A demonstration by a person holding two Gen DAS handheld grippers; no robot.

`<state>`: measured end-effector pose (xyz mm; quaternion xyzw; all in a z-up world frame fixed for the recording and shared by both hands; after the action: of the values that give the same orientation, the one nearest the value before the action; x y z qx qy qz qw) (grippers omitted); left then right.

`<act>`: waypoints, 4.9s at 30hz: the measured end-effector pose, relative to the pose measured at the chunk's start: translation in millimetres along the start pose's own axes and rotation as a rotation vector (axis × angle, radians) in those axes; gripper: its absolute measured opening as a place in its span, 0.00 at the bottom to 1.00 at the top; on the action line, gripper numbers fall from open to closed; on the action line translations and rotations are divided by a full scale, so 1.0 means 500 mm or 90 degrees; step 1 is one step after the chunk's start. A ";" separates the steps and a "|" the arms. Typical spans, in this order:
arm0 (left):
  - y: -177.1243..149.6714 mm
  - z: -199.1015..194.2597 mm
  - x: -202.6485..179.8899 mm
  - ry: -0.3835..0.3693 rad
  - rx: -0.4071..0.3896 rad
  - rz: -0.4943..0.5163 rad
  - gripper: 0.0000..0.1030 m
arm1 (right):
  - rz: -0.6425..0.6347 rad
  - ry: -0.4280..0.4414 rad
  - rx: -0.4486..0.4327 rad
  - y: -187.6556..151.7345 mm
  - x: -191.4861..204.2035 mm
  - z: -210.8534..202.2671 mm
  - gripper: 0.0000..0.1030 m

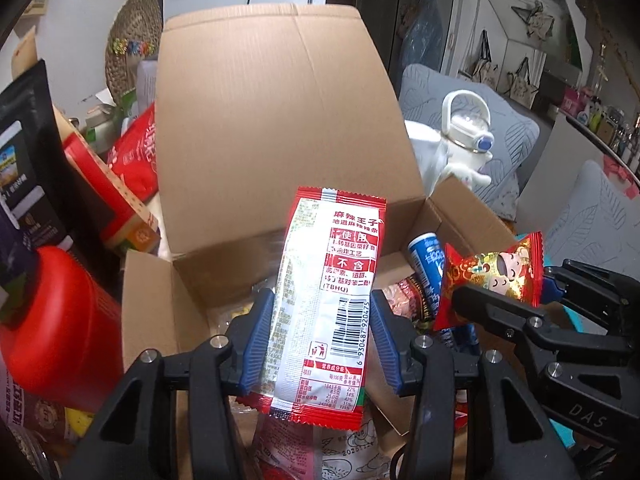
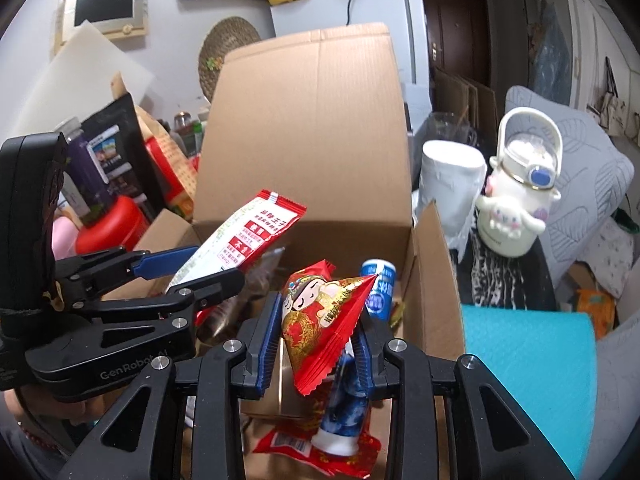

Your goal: Organize snacks

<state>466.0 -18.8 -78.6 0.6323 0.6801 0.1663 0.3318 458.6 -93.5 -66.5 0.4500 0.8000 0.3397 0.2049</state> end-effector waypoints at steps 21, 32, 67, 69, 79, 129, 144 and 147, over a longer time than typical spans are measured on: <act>-0.036 0.009 0.013 0.092 0.042 0.020 0.59 | -0.009 -0.057 0.061 -0.043 -0.014 -0.005 0.51; -0.009 -0.093 -0.004 0.085 -0.013 0.014 0.68 | -0.017 -0.092 0.003 -0.002 -0.007 -0.114 0.51; -0.112 -0.523 -0.027 0.025 -0.187 0.033 0.76 | -0.033 -0.187 -0.174 -0.030 0.167 -0.504 0.66; -0.132 -0.528 -0.025 0.026 -0.183 0.037 0.76 | -0.031 -0.191 -0.165 -0.047 0.176 -0.506 0.66; -0.208 -0.519 -0.016 0.019 -0.148 0.040 0.76 | -0.004 -0.198 -0.124 -0.122 0.195 -0.489 0.66; -0.243 -0.508 -0.041 0.020 -0.128 0.048 0.76 | 0.031 -0.193 -0.106 -0.180 0.164 -0.487 0.66; -0.254 -0.491 -0.052 0.014 -0.111 0.046 0.76 | 0.040 -0.198 -0.097 -0.194 0.151 -0.483 0.66; -0.255 -0.492 -0.051 0.014 -0.113 0.042 0.76 | 0.038 -0.196 -0.097 -0.191 0.152 -0.480 0.66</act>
<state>207.3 -14.6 23.4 0.6208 0.6450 0.2435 0.3732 212.0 -149.3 26.6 0.5035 0.7174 0.3325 0.3482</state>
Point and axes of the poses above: each gripper's, at about its wrist camera, not at the fingertips, and z roughly the way its jaws point, x to its left, y to its top, the point moved 10 cm from there along z, roughly the way its jaws point, and after that the axes turned 14 degrees about -z, right-handed, at the moved point
